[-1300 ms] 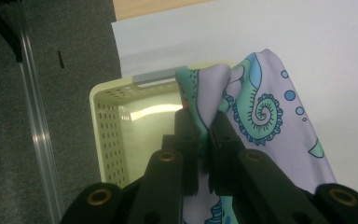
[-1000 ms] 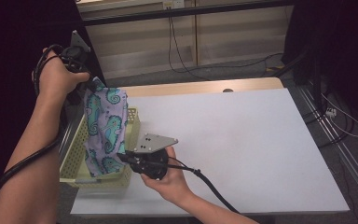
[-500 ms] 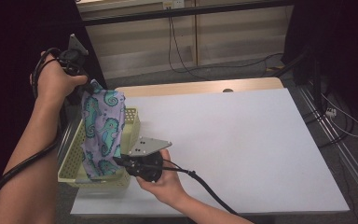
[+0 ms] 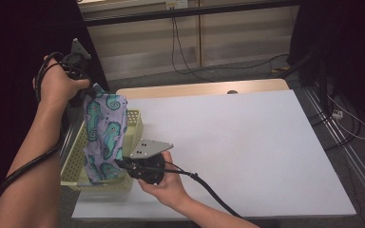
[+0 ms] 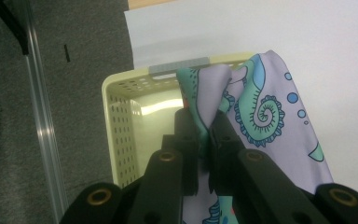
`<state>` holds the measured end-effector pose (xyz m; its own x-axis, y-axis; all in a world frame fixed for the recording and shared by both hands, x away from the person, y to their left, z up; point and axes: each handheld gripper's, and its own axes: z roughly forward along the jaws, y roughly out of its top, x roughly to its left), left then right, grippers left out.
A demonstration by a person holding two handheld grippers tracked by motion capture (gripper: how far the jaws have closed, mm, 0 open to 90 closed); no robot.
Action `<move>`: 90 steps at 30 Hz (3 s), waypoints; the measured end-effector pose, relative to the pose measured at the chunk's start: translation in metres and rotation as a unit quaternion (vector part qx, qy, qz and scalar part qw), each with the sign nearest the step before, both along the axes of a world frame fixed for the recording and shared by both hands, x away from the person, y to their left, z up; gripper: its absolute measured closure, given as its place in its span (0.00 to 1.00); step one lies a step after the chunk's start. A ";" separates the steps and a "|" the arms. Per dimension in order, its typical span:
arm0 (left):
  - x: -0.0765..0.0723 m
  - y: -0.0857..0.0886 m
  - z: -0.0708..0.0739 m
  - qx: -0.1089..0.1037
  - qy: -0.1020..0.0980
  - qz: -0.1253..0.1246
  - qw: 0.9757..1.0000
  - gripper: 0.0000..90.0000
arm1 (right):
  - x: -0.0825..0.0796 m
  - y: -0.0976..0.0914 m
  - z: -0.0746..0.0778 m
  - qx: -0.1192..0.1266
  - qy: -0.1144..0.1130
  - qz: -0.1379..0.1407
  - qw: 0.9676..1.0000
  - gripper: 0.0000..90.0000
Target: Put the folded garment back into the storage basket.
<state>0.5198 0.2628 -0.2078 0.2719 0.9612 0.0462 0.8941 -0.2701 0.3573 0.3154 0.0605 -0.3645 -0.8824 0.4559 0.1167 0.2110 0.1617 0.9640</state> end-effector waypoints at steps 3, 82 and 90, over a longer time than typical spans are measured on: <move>0.001 0.001 -0.002 -0.001 0.001 0.000 1.000 0.94 | 0.000 0.000 0.000 -0.003 -0.001 0.000 1.000 0.97; -0.055 -0.032 -0.122 -0.101 -0.084 -0.133 0.982 0.21 | 0.012 -0.221 -0.051 -0.094 0.011 -0.175 0.980 0.26; -0.067 -0.037 -0.129 -0.122 -0.098 -0.144 0.977 0.21 | 0.007 -0.236 -0.053 -0.096 0.013 -0.183 0.978 0.26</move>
<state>0.4528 0.2262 -0.3369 0.5419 0.8348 -0.0973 0.7014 -0.3854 0.5996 0.3220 -0.1751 -0.4175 -0.6538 0.7564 0.0188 0.3129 0.2477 0.9169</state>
